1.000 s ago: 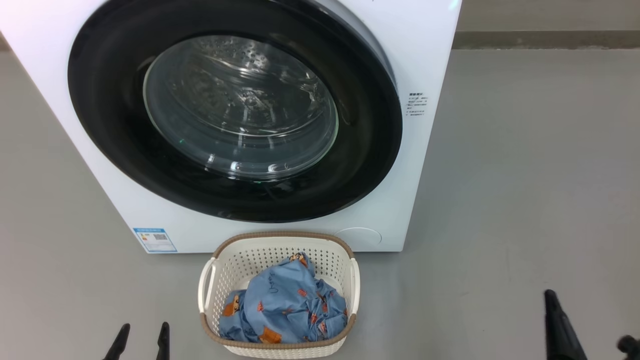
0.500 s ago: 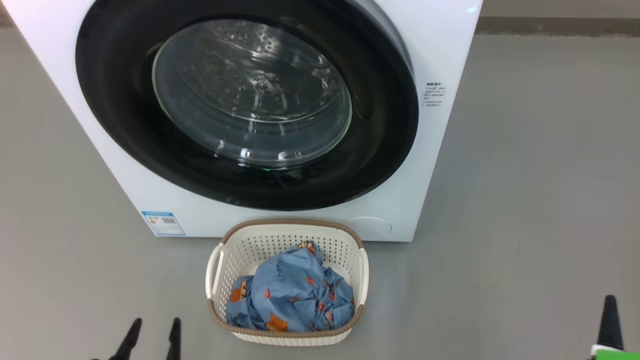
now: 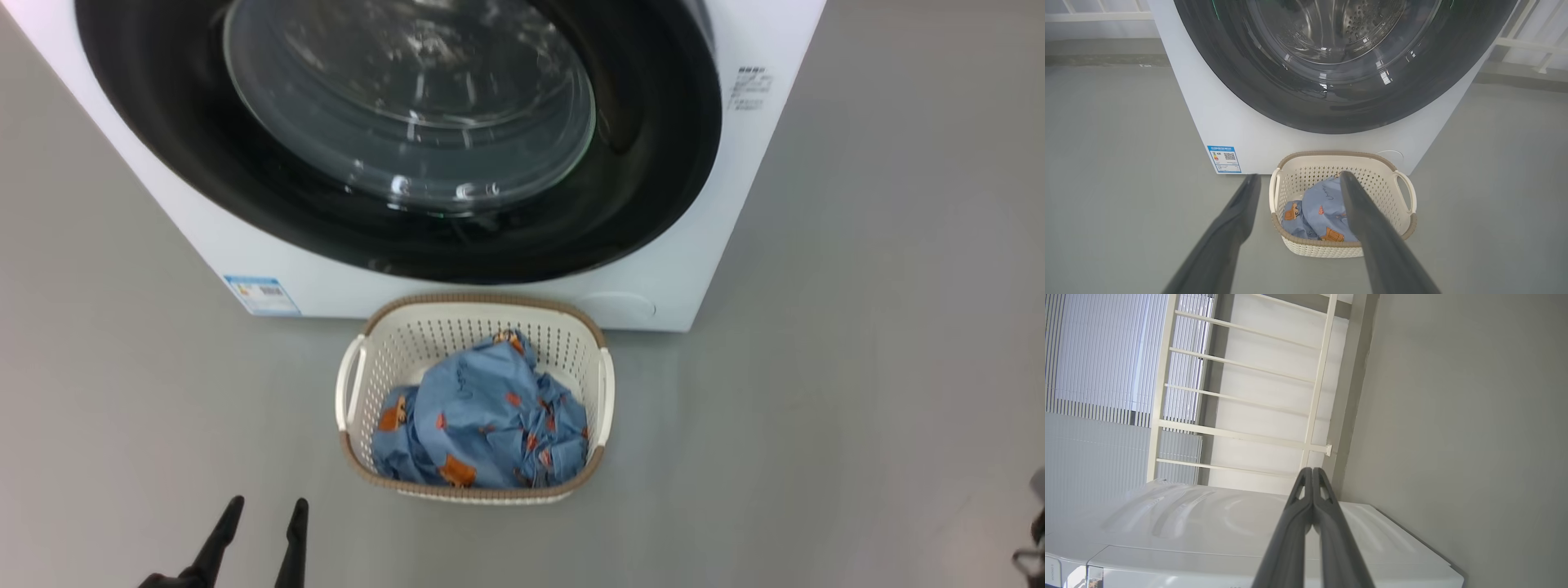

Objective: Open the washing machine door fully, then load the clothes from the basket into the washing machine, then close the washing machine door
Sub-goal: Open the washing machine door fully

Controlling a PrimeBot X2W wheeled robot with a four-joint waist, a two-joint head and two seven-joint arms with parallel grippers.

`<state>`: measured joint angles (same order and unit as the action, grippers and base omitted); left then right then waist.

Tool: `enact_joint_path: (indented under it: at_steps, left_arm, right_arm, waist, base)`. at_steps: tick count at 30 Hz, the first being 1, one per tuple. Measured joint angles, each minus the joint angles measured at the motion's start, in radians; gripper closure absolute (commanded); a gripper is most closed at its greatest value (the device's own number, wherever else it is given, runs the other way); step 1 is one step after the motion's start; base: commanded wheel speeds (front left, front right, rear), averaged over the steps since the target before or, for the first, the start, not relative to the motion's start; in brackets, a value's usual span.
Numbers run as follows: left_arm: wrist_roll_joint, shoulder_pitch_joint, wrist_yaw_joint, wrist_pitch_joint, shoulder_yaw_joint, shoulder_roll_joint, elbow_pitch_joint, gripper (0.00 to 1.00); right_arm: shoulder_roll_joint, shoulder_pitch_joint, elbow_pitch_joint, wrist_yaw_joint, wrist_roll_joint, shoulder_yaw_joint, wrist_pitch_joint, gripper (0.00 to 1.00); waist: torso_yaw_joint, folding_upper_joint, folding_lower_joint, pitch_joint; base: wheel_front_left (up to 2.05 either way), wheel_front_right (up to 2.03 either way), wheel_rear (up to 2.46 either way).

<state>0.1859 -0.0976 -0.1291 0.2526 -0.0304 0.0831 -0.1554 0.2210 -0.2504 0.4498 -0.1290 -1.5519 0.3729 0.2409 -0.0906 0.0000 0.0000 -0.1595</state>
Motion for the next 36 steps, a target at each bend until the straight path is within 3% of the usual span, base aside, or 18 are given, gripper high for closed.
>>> enact_joint_path:
  at_steps: [15, 36]
  left_arm:
    - [0.034, -0.004, 0.0, 0.002, 0.061, 0.047, 0.071, 0.0]
    - [0.058, 0.046, 0.0, 0.003, 0.114, 0.078, 0.101, 0.0]
  right_arm:
    - [0.043, -0.272, -0.066, 0.0, -0.027, -0.05, -0.11, 1.0]
    - [0.072, -0.545, -0.101, 0.0, 0.009, -0.34, -0.323, 1.0]
  waist:
    - [0.018, 0.0, 0.0, -0.183]
    - [0.051, 0.0, 0.0, -0.339]
  base:
    - [0.0, 0.0, 0.0]
    - [0.0, 0.0, 0.0]
